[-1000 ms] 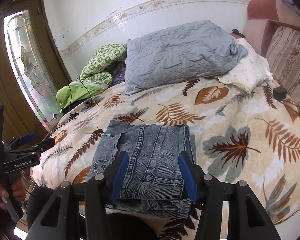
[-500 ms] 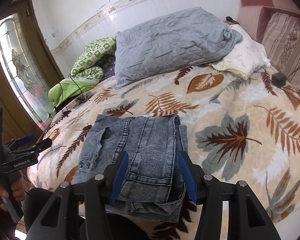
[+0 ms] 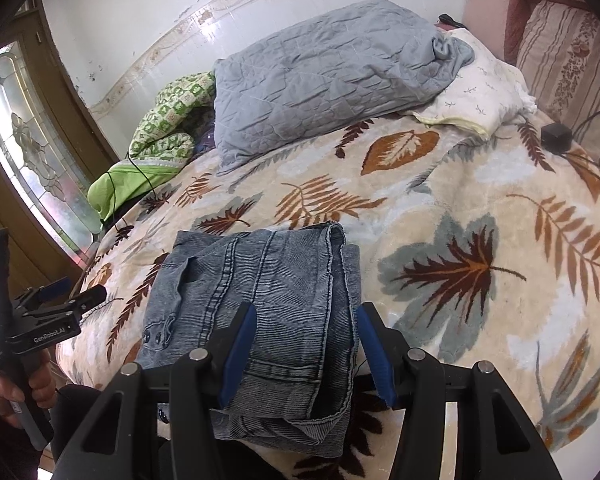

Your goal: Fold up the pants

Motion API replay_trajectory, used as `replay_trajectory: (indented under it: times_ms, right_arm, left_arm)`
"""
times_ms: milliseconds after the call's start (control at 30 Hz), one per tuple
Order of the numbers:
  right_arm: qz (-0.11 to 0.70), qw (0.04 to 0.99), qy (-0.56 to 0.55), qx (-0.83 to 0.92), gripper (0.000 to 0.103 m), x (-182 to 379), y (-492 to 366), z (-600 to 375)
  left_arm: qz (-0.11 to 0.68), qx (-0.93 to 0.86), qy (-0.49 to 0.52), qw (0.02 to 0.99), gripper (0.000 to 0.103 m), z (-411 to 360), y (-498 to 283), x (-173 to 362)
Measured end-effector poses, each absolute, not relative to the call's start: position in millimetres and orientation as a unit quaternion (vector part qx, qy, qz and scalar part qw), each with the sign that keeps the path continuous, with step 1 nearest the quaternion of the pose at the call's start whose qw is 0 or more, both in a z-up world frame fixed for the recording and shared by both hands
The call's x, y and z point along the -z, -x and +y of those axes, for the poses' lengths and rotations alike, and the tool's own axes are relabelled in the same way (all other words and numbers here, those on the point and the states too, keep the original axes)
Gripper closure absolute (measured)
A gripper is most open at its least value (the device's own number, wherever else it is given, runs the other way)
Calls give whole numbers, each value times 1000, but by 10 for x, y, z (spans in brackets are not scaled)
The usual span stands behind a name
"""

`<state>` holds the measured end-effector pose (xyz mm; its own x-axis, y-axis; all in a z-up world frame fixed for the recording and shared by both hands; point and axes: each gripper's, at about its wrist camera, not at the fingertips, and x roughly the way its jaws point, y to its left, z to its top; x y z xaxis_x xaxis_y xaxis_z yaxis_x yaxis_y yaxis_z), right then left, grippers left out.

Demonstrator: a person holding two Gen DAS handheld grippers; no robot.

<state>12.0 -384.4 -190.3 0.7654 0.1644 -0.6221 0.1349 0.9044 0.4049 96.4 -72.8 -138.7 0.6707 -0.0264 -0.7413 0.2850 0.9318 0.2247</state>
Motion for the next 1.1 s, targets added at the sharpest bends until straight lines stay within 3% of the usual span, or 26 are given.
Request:
replay_trajectory:
  times_ms: [367,967,1100]
  right_arm:
    - [379,881,-280,-28,41,2202,-229,-4015]
    - [413,842,-344,-48,40,2571,-360,-4107]
    - [406,836,-365,-56,33,2618,-363,-4094]
  left_arm:
    - [483,155,-74,859,10,-614,-1279,1793]
    - [539,275,20,796,10,-671,-1326,2102]
    - [561,292,48,773,10,-668,-1350,2237]
